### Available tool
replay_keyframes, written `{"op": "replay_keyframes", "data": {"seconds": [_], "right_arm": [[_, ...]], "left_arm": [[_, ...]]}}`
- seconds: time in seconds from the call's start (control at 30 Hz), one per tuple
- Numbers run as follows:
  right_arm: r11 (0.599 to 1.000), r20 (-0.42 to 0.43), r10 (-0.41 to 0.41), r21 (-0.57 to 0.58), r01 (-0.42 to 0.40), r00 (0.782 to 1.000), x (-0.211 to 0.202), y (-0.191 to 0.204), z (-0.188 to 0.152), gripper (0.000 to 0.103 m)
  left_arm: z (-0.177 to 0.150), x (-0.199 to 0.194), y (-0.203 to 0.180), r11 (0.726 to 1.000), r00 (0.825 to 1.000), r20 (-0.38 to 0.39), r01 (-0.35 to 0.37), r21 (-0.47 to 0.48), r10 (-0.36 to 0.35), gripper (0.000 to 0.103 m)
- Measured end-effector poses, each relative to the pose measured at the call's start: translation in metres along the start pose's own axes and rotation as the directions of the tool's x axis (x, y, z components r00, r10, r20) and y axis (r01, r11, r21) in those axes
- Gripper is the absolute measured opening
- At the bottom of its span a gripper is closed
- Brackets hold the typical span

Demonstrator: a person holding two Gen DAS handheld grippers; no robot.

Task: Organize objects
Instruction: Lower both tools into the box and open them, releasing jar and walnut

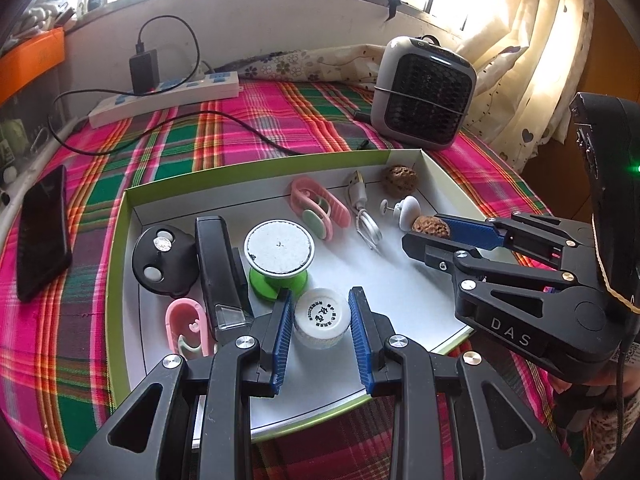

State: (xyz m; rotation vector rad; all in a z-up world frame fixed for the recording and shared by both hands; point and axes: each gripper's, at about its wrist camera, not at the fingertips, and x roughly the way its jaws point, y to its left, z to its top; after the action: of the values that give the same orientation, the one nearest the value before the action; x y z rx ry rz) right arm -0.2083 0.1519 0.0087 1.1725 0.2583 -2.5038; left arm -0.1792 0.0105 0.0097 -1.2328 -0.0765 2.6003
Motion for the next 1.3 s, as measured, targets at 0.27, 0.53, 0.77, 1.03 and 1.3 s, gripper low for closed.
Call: {"op": "replay_keyframes", "data": {"seconds": [0.27,0.53,0.77,1.03,1.3], "right_arm": [[1.000,0.005,-0.012,-0.008,0.012,1.000,0.001,0.002,0.001,0.029],[1.000,0.005,-0.024,-0.011,0.024,1.000,0.002,0.003,0.001,0.029],[1.000,0.008,-0.028,-0.008,0.028,1.000,0.002,0.005,0.003,0.032],[0.999,0.024,-0.038,0.000,0.038,0.999,-0.004,0.003,0.002,0.041],[0.999,0.039,-0.035,0.020,0.035,0.999,-0.012,0.000,-0.001,0.042]], "left_arm": [[0.001,0.002,0.002,1.000,1.000,0.000,0.007,-0.011,-0.007,0.026],[0.001,0.002,0.002,1.000,1.000,0.000,0.007,-0.010,-0.007,0.027],[0.002,0.002,0.000,1.000,1.000,-0.001,0.010,-0.009,-0.010,0.036],[0.002,0.001,0.000,1.000,1.000,-0.002,-0.002,-0.019,0.002,0.039],[0.000,-0.007,-0.003,1.000,1.000,0.010,-0.017,-0.013,0.017,0.040]]}}
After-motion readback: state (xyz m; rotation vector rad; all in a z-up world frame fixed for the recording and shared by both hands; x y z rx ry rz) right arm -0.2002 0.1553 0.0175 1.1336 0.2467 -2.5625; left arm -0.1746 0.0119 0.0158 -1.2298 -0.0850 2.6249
